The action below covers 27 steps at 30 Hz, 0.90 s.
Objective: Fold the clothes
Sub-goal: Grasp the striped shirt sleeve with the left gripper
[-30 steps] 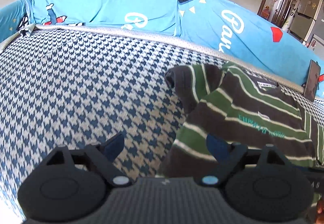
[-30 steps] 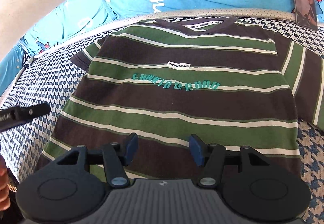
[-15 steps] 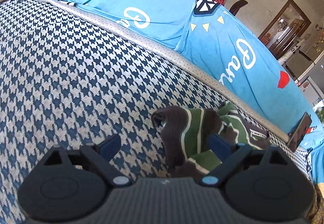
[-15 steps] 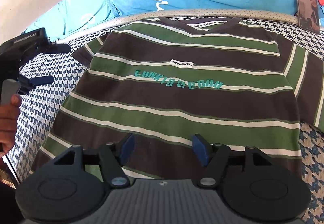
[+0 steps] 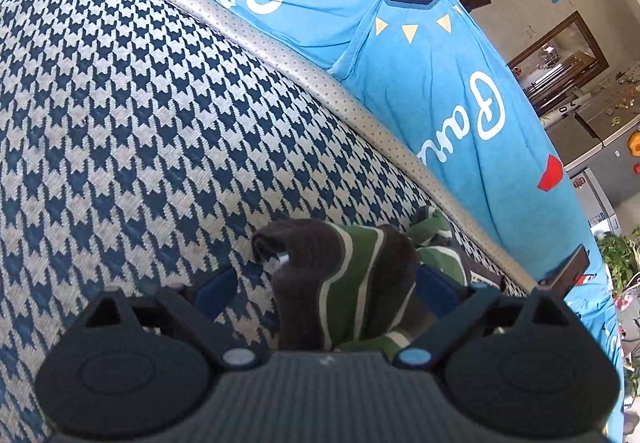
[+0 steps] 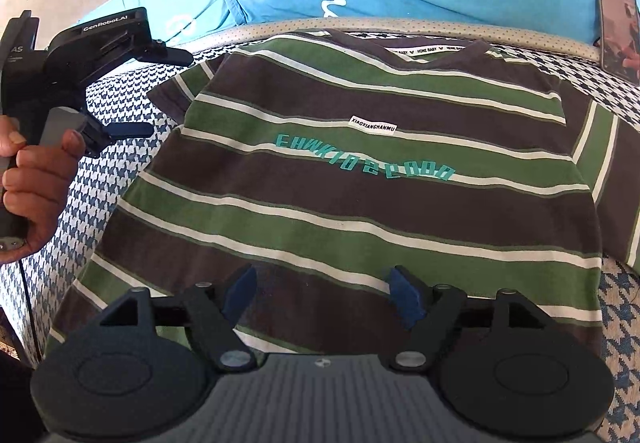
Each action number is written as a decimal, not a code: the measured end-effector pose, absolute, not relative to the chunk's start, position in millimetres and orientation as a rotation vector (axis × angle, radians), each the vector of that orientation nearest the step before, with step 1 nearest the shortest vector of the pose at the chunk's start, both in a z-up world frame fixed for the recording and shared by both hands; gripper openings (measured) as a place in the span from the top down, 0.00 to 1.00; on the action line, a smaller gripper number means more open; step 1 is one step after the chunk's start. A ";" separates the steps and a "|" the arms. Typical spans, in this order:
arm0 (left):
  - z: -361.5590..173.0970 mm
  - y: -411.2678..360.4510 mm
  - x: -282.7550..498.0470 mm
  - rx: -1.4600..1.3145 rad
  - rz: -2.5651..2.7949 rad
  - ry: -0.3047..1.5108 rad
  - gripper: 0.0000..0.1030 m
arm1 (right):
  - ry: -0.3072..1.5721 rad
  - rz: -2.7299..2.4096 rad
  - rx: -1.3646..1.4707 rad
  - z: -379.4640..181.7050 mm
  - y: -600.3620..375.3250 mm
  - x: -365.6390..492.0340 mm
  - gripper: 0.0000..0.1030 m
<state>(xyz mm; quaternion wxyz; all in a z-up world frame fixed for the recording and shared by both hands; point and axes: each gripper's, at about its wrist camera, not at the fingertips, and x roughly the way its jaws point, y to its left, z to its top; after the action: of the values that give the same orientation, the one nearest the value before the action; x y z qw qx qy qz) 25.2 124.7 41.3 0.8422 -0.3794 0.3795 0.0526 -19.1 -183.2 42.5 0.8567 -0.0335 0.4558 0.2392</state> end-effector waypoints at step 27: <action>28.5 102.0 55.7 -0.702 0.155 0.820 0.79 | 0.950 0.499 -0.129 36.7 -170.3 -20.7 0.19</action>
<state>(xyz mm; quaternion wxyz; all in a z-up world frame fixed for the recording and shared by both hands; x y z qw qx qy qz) 55.7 102.0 28.5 0.8550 -0.3337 0.3901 0.0737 -20.7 -170.3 36.7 0.8575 -0.0614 0.4523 0.2374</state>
